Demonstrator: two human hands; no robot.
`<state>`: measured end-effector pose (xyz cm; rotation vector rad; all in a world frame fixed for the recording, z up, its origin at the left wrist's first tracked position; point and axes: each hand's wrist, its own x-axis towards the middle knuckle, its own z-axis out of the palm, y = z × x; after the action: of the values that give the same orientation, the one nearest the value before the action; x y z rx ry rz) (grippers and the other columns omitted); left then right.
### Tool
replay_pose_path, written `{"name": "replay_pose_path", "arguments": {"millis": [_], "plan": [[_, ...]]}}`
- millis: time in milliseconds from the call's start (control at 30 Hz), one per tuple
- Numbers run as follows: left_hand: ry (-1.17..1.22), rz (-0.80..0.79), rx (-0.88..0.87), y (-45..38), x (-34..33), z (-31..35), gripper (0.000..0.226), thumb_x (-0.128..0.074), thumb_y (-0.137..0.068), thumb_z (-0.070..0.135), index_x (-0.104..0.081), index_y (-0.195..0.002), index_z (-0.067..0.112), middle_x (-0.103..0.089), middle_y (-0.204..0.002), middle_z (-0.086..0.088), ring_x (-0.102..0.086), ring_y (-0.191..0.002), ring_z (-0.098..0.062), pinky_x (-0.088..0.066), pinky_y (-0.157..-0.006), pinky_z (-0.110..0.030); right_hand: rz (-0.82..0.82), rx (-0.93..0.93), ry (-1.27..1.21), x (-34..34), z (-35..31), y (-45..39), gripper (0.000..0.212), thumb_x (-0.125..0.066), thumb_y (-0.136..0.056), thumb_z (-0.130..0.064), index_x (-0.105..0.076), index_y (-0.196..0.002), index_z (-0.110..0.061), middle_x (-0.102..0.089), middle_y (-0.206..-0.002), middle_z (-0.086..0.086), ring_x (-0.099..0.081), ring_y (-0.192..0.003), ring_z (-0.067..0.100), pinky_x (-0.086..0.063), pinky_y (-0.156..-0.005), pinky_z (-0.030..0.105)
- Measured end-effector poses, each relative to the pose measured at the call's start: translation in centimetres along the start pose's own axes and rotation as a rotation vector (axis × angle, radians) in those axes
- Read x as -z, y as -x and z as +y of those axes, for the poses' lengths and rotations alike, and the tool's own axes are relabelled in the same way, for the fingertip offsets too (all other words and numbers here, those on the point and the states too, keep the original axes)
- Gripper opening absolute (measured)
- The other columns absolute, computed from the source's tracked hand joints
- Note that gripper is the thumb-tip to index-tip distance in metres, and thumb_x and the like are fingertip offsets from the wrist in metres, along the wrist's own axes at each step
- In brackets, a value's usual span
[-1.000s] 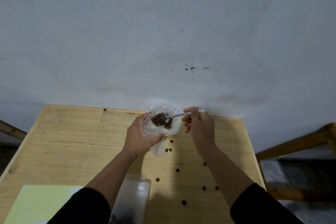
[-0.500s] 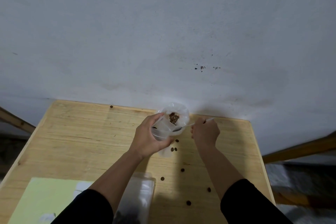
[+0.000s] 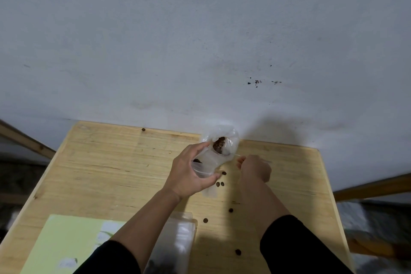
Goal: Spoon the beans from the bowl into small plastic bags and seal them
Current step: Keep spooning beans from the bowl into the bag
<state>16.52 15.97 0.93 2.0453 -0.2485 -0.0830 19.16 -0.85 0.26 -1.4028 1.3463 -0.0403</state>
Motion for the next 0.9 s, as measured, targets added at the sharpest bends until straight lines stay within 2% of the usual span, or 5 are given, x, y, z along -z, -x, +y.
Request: {"name": "replay_pose_path", "arguments": {"millis": [100,267,433,533,900], "plan": [[0.013,0.01,0.05,0.0,-0.1,-0.2,0.075,-0.083,-0.054,0.047,-0.049,-0.121,0.039,-0.054,-0.117,0.02,-0.05,-0.111,0.008,-0.036,-0.09,-0.003,-0.03,-0.087,-0.394,-0.6,1.0,0.7,0.028,-0.041,-0.094,-0.011,-0.059,-0.074,-0.006,-0.064,-0.058,0.007,-0.061,-0.042,0.011,-0.051,-0.043,0.02],[0.016,-0.008,0.101,0.1,-0.1,-0.3,0.074,-0.084,-0.055,0.044,-0.048,-0.12,0.039,-0.052,-0.117,0.023,-0.047,-0.112,0.012,-0.035,-0.092,-0.002,-0.195,-0.09,-0.619,-0.6,1.4,1.0,0.023,-0.038,-0.097,-0.008,-0.057,-0.086,-0.005,-0.067,-0.065,0.011,-0.066,-0.047,0.01,-0.052,-0.045,0.017],[0.032,-0.007,0.142,-0.1,0.1,-0.5,0.078,-0.086,-0.057,0.04,-0.049,-0.125,0.032,-0.049,-0.119,0.025,-0.042,-0.111,0.018,-0.032,-0.091,0.002,-0.23,-0.099,-0.602,0.4,1.2,0.8,0.027,-0.037,-0.099,-0.01,-0.057,-0.081,-0.005,-0.067,-0.065,0.011,-0.065,-0.046,0.011,-0.052,-0.043,0.018],[0.021,-0.01,0.156,-0.4,-0.1,-0.6,0.081,-0.086,-0.057,0.04,-0.049,-0.128,0.028,-0.049,-0.122,0.022,-0.043,-0.112,0.014,-0.03,-0.088,0.005,-0.194,-0.04,-0.544,1.4,0.5,1.1,0.028,-0.037,-0.098,-0.012,-0.057,-0.079,-0.007,-0.065,-0.069,0.012,-0.063,-0.042,0.009,-0.049,-0.04,0.017],[-0.014,-0.009,0.179,-0.9,-0.9,-0.3,0.09,-0.084,-0.058,0.048,-0.045,-0.135,0.023,-0.045,-0.13,0.017,-0.04,-0.118,0.003,-0.03,-0.094,-0.009,-0.201,0.256,-0.311,4.9,-2.6,2.9,0.034,-0.036,-0.099,-0.02,-0.06,-0.077,-0.01,-0.057,-0.061,0.007,-0.051,-0.049,0.015,-0.038,-0.039,0.022]]}}
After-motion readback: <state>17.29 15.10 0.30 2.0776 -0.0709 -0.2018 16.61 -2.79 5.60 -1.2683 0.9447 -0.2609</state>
